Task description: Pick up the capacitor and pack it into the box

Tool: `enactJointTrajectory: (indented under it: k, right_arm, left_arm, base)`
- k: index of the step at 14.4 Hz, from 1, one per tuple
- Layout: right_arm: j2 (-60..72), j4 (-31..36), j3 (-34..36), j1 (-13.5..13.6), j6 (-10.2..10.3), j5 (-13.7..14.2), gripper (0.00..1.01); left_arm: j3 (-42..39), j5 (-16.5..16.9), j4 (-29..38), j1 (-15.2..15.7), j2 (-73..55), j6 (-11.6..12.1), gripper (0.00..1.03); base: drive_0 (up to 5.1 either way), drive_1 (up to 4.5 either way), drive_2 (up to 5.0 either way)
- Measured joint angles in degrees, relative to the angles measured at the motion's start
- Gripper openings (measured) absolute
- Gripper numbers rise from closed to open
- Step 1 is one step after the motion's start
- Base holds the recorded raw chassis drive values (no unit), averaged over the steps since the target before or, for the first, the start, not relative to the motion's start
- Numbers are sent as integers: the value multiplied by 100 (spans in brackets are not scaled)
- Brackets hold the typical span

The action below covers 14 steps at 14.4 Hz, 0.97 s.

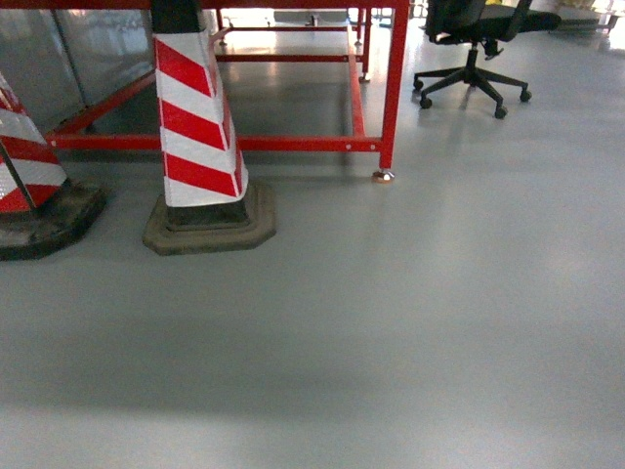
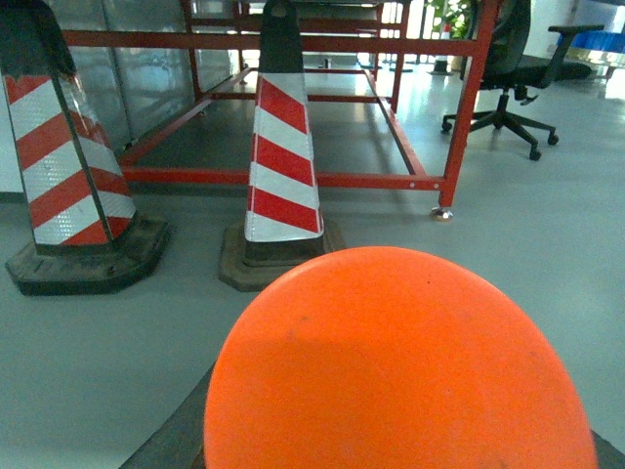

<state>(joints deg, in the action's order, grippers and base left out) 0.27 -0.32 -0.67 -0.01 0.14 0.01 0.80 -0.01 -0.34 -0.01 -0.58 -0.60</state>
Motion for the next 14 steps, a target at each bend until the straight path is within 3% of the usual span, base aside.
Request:
enactJointTrajectory:
  k: [10, 14]
  right_arm:
    - [0, 9, 0, 0, 0, -2, 98]
    - [0, 33, 0, 0, 0, -20, 98]
  left_arm:
    - [0, 9, -4, 0, 0, 0, 44]
    - [0, -35, -13, 0, 0, 0, 44]
  base:
    - [-495, 244, 244]
    - [0, 0, 0]
